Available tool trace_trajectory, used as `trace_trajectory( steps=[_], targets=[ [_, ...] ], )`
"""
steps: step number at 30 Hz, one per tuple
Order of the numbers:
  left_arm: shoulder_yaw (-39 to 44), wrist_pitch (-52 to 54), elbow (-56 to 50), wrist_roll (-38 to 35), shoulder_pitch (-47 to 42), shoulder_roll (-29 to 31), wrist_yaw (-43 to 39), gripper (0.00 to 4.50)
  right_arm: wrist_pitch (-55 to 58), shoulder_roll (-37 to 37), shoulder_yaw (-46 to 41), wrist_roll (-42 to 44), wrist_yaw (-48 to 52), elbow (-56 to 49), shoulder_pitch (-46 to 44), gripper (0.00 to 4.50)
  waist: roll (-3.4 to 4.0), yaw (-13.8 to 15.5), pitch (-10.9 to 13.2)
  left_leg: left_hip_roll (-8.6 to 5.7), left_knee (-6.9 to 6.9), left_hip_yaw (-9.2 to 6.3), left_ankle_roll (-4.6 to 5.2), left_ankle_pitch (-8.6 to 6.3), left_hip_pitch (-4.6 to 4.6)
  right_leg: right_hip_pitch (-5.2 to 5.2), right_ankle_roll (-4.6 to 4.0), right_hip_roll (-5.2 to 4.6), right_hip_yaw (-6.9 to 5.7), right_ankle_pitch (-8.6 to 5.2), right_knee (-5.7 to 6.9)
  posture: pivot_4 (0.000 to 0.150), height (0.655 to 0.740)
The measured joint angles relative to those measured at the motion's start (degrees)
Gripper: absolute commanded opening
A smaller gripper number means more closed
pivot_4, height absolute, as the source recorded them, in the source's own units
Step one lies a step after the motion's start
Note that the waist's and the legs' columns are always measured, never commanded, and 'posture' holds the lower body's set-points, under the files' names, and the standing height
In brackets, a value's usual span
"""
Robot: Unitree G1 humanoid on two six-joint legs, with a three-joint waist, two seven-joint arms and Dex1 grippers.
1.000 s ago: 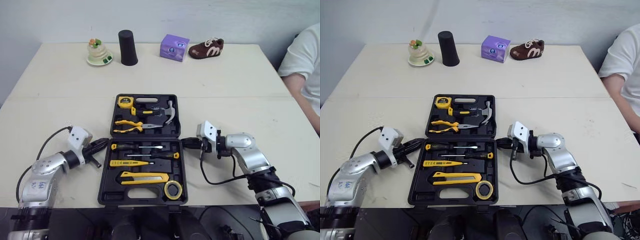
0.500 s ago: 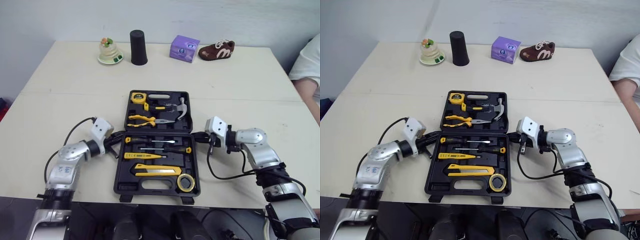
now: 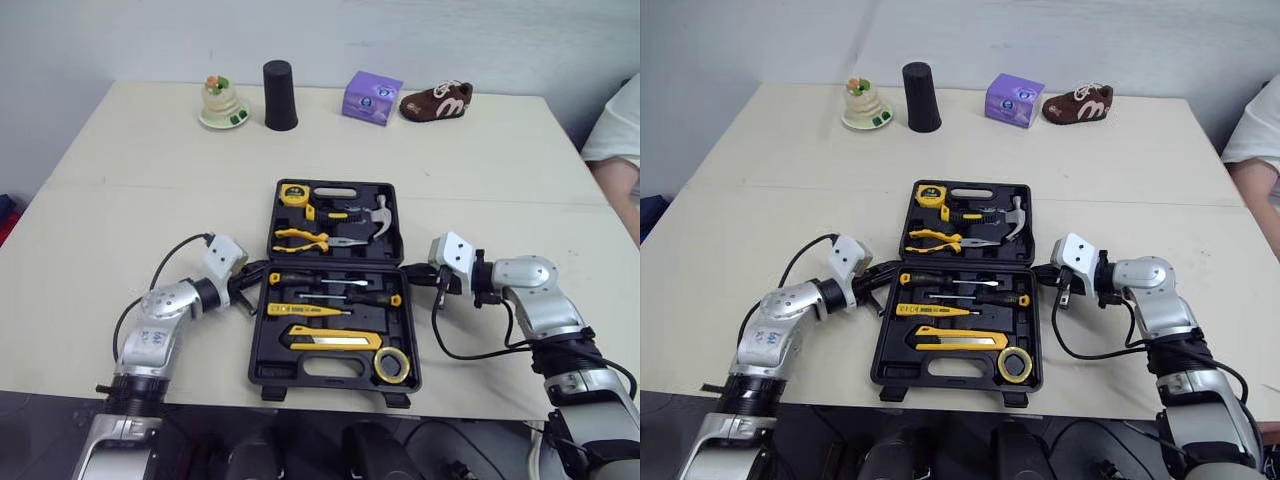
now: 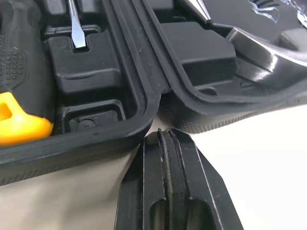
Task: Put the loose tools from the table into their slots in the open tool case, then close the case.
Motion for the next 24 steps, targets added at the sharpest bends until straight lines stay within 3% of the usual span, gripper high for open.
trace_trajectory(
  steps=[3,8,9,10,16,20,24],
  targets=[
    [4.12,1.22,-3.23,-0.92,4.01,1.22,2.72,1.88,5.30,0.85,-3.06,2.70,-3.42,0.67,0.73,1.03,-0.02,-0.55,-0.01,0.05,0.00,0.00,-0.01,0.00,0.02,0.00,0.00,0.02,0.03,0.00,0.05,0.150,0.7400],
    [15.07,3.93,-7.26,-6.01,9.61,5.18,3.38,4.22,13.37,-3.30,-7.15,5.73,-3.46,0.50,1.93,3.59,0.00,-0.80,0.01,0.05,-0.09,-0.01,-0.02,0.01,-0.01,-0.03,-0.01,0.01,-0.01,-0.01,-0.02,0.150,0.7400],
    [16.59,5.59,-8.56,-7.61,9.69,6.00,3.33,4.50,17.05,-3.81,-7.77,6.61,-3.63,-0.65,1.81,4.21,0.01,-0.72,0.02,0.05,-0.08,-0.02,-0.02,0.01,-0.05,-0.04,-0.01,0.01,-0.01,0.00,-0.04,0.150,0.7400],
    [17.96,8.12,-10.27,-9.26,9.28,6.66,3.60,4.50,21.69,-4.56,-7.79,6.99,-4.38,-2.07,1.34,4.48,0.03,-0.67,0.03,0.03,-0.06,-0.02,-0.02,0.01,-0.05,-0.04,-0.01,-0.02,0.00,0.00,-0.01,0.150,0.7400],
    [22.05,35.59,-17.29,-23.01,-4.78,8.44,11.50,4.50,59.68,-8.33,-5.91,11.19,-8.84,-11.29,-10.29,4.48,0.05,-0.34,0.04,0.00,-0.10,-0.06,-0.04,0.04,-0.09,-0.11,-0.01,0.02,0.00,0.00,0.05,0.150,0.7400],
    [18.28,51.73,-15.90,-25.37,-13.90,8.21,16.66,4.50,76.24,-4.11,-6.31,13.58,-13.95,-11.87,-17.10,4.48,0.05,-0.54,0.04,0.02,-0.17,0.04,-0.13,0.03,-0.28,-0.40,-0.01,0.14,0.09,-0.01,0.00,0.150,0.7400],
    [14.69,59.46,-11.21,-25.13,-21.12,5.79,20.18,4.50,83.22,1.46,-6.42,13.89,-20.70,-11.14,-23.93,4.48,0.05,-0.75,0.04,0.01,0.13,0.10,-0.18,0.12,-1.08,-1.52,-0.04,0.14,0.09,-0.02,0.70,0.150,0.7400]
  ],
)
